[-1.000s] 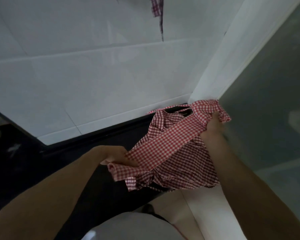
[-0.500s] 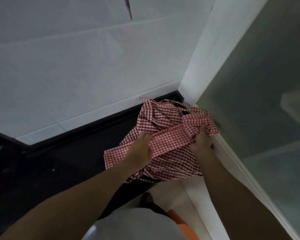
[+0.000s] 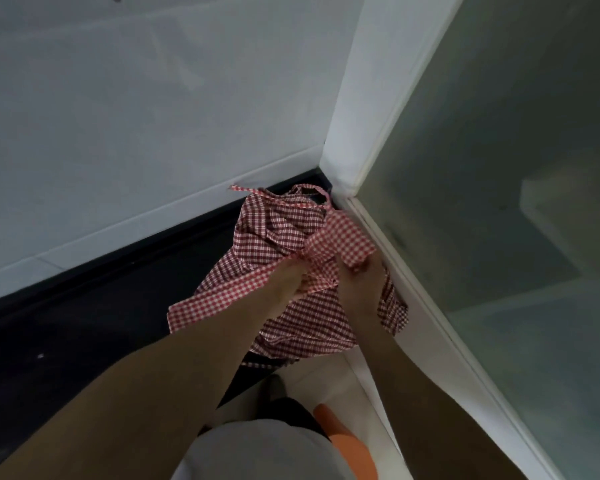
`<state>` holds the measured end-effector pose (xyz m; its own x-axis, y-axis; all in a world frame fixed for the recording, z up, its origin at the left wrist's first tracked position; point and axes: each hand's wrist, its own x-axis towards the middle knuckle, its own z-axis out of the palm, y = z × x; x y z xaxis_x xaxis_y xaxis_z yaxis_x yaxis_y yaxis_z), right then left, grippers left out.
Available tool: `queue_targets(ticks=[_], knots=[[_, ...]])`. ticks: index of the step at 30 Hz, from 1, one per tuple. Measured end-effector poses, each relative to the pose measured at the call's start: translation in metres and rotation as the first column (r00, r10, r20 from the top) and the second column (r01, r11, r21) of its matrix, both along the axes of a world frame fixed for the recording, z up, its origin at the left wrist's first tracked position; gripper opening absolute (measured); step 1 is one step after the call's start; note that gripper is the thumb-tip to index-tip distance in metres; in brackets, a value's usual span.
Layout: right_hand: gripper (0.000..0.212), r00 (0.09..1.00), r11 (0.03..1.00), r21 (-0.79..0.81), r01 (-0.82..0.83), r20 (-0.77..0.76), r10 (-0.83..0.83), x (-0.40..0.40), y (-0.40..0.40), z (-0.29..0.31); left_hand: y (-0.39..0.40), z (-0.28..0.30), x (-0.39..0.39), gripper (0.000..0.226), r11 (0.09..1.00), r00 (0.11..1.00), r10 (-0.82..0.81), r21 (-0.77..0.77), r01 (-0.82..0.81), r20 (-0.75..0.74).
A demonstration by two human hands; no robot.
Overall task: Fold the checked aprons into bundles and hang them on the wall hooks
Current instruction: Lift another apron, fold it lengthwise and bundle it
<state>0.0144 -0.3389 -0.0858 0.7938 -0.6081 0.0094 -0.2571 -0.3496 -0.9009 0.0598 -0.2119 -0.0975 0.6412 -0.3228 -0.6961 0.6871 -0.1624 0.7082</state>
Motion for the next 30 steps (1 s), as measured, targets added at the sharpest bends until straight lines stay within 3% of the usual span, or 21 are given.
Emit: queue_targets(ticks=[2, 5, 9, 12, 16, 19, 21, 23, 26, 30], knots=[[0.044, 0.996, 0.995, -0.066, -0.075, 0.046, 0.078, -0.004, 0.005, -0.003, 0.003, -0.001, 0.007, 0.054, 0.978, 0.985, 0.092, -0.173, -0.116, -0.143], [0.040, 0.947, 0.947, -0.180, -0.267, 0.134, 0.292, -0.009, 0.009, -0.020, 0.011, -0.004, 0.016, 0.090, 0.853, 0.903, 0.101, -0.431, -0.294, -0.418], [0.061, 0.852, 0.831, -0.267, -0.489, 0.058, 0.520, -0.015, 0.012, -0.047, 0.026, -0.001, 0.020, 0.098, 0.776, 0.874, 0.062, -0.528, -0.346, -0.482], [0.060, 0.785, 0.760, -0.262, -0.595, 0.017, 0.620, -0.017, 0.014, -0.059, 0.040, -0.003, 0.024, 0.071, 0.898, 0.932, 0.078, -0.381, -0.219, -0.353], [0.055, 0.783, 0.791, 0.105, -0.603, -0.110, 0.612, -0.012, 0.006, -0.048, 0.062, -0.010, 0.031, 0.090, 0.999, 0.995, -0.007, -0.034, 0.004, -0.097], [0.053, 0.866, 0.880, 0.132, -0.456, -0.163, 0.473, -0.005, 0.002, -0.042, 0.069, -0.006, 0.029, 0.082, 0.895, 0.950, -0.253, 0.417, 0.159, 0.181], [0.067, 0.899, 0.920, 0.146, -0.363, -0.206, 0.387, -0.001, 0.005, -0.035, 0.074, -0.008, 0.027, 0.080, 0.819, 0.908, -0.331, 0.555, 0.142, 0.257], [0.070, 0.873, 0.914, 0.211, -0.348, -0.282, 0.397, 0.000, 0.011, -0.033, 0.084, -0.016, 0.026, 0.093, 0.725, 0.860, -0.422, 0.676, 0.131, 0.286], [0.081, 0.806, 0.889, 0.294, -0.351, -0.388, 0.447, 0.004, 0.020, -0.035, 0.095, -0.016, 0.020, 0.112, 0.724, 0.857, -0.451, 0.664, 0.187, 0.250], [0.080, 0.756, 0.867, 0.370, -0.335, -0.444, 0.481, 0.016, 0.028, -0.023, 0.098, 0.010, 0.012, 0.089, 0.756, 0.860, -0.486, 0.569, 0.324, 0.156]])
